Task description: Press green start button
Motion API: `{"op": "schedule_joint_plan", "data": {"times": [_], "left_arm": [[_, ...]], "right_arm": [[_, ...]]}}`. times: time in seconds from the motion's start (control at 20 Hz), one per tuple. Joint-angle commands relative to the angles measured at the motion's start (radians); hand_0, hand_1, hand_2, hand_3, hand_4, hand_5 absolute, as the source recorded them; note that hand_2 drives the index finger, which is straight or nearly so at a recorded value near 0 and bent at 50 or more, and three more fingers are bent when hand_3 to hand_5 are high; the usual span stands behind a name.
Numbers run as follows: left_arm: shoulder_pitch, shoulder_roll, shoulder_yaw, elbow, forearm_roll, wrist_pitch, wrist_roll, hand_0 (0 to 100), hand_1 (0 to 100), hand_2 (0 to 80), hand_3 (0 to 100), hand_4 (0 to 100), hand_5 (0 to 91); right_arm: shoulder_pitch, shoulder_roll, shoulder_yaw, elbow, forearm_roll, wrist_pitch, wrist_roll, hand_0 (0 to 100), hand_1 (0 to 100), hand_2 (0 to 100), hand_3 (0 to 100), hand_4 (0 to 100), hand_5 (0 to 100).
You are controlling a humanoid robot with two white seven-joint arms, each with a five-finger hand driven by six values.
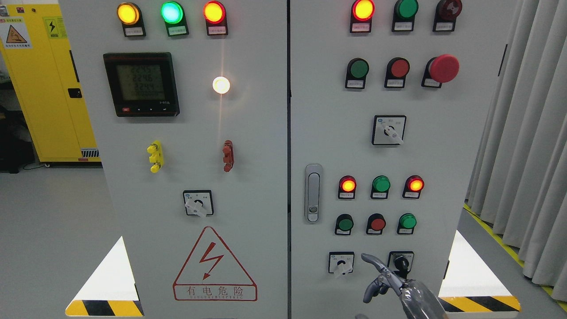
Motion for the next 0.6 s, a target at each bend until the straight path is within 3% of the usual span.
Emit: {"op": "schedule_joint_plan", "data": {"times": [0.0,0.2,0.55], "left_arm": [[-0.025,0.000,0.000,-0.028,0.000,0.000,0.000,12,56,0.0,0,0,0.0],[-0.025,0.000,0.000,-0.028,0.000,0.000,0.000,12,56,0.0,0,0,0.0],[-0.025,0.000,0.000,-0.028,0.000,0.000,0.000,12,56,0.0,0,0,0.0]], "right_arm": [[0.091,0.003,0.071,-0.117,-0.265,0.077,0.049,58,59,0,10,16,7],[0.091,0.002,0.071,-0.117,-0.296,0.103,0.049,54,55,0,1,8,0],[0.095,0.002,0.071,-0.118,-0.365,0.145,0.057,47,55,0,0,9,0]]}}
